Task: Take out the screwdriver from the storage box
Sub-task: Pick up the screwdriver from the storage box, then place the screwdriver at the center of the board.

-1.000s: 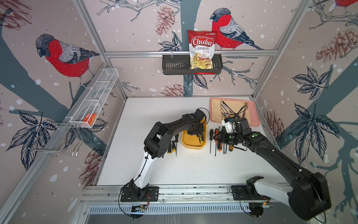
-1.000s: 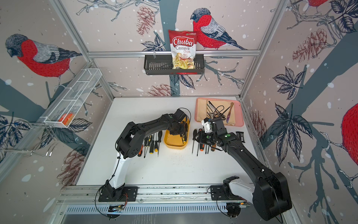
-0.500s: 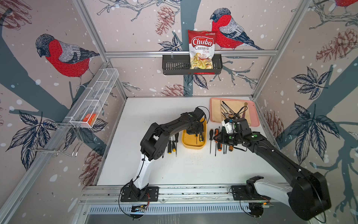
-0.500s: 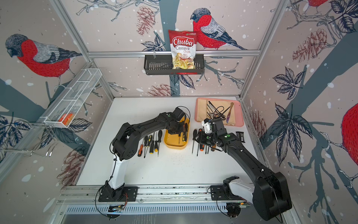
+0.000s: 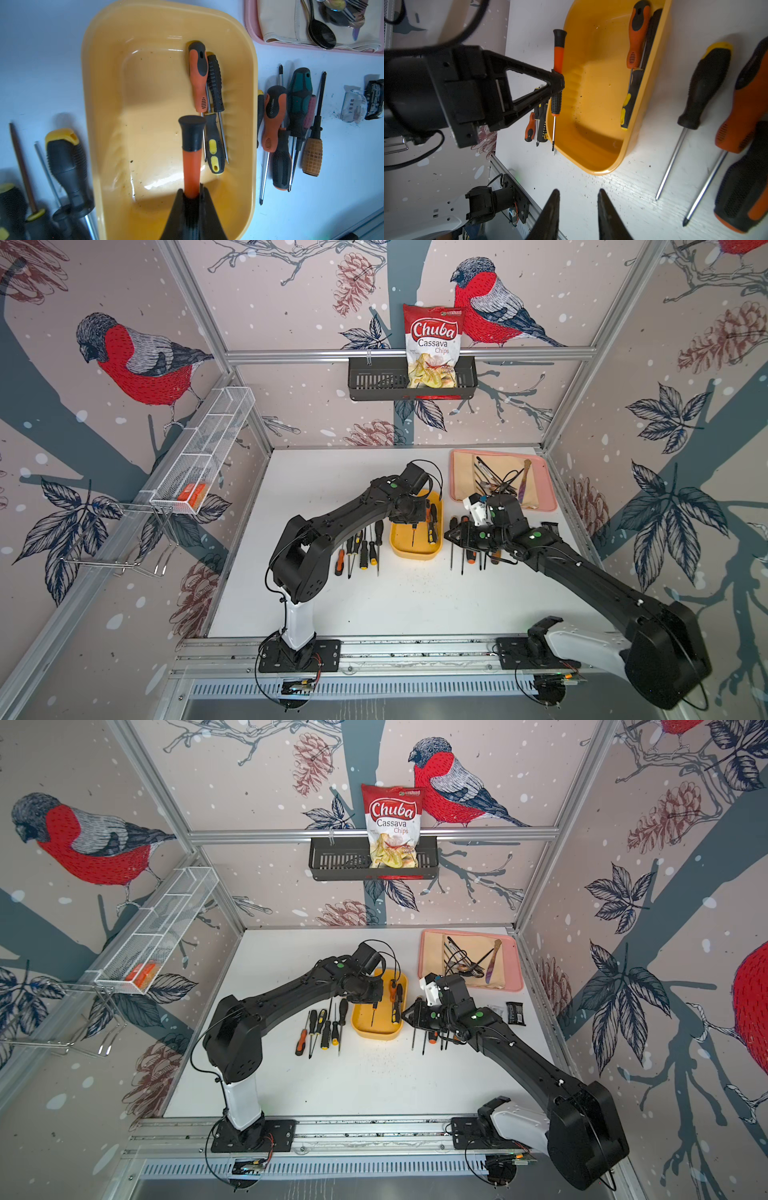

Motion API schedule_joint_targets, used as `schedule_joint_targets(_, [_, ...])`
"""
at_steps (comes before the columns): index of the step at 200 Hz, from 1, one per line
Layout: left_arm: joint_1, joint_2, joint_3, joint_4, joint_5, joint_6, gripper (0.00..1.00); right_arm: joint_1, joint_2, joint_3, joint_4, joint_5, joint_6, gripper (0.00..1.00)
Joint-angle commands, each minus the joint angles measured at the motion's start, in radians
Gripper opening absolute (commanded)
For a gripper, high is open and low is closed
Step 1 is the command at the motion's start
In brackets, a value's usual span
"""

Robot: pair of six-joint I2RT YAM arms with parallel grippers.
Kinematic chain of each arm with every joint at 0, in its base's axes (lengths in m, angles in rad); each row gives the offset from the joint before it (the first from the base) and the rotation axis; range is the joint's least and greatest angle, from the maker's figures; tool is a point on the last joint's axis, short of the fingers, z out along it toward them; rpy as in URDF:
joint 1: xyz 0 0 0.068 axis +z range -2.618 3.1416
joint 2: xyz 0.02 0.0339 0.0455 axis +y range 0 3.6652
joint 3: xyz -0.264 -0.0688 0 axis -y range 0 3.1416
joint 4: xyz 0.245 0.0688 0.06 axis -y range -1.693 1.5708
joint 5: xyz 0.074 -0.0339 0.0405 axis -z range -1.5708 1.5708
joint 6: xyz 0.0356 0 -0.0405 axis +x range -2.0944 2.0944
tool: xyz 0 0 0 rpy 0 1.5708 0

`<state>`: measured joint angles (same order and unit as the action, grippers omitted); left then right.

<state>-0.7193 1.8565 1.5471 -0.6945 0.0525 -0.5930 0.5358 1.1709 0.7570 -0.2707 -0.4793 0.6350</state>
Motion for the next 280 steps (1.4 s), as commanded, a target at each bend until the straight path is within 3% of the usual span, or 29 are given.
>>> schedule_joint_targets(1, [0.021, -0.065, -0.044, -0.021, -0.007, 0.050, 0.05, 0.035, 0.021, 0.013, 0.077, 0.031, 0.054, 0.32])
schedule_joint_targets(57, [0.132, -0.249, -0.223, -0.036, -0.014, 0.115, 0.05, 0.138, 0.136, 0.070, 0.135, 0.069, 0.099, 0.32])
schedule_joint_targets(127, [0.300, -0.366, -0.401, -0.063, -0.052, 0.214, 0.05, 0.206, 0.240, 0.131, 0.166, 0.090, 0.118, 0.31])
schedule_joint_targets(190, [0.460, -0.363, -0.522, -0.057, -0.125, 0.293, 0.04, 0.221, 0.271, 0.131, 0.182, 0.102, 0.129, 0.31])
schedule_joint_targets(280, [0.475, -0.245, -0.586, 0.027, -0.132, 0.292, 0.06, 0.218, 0.282, 0.135, 0.173, 0.103, 0.122, 0.31])
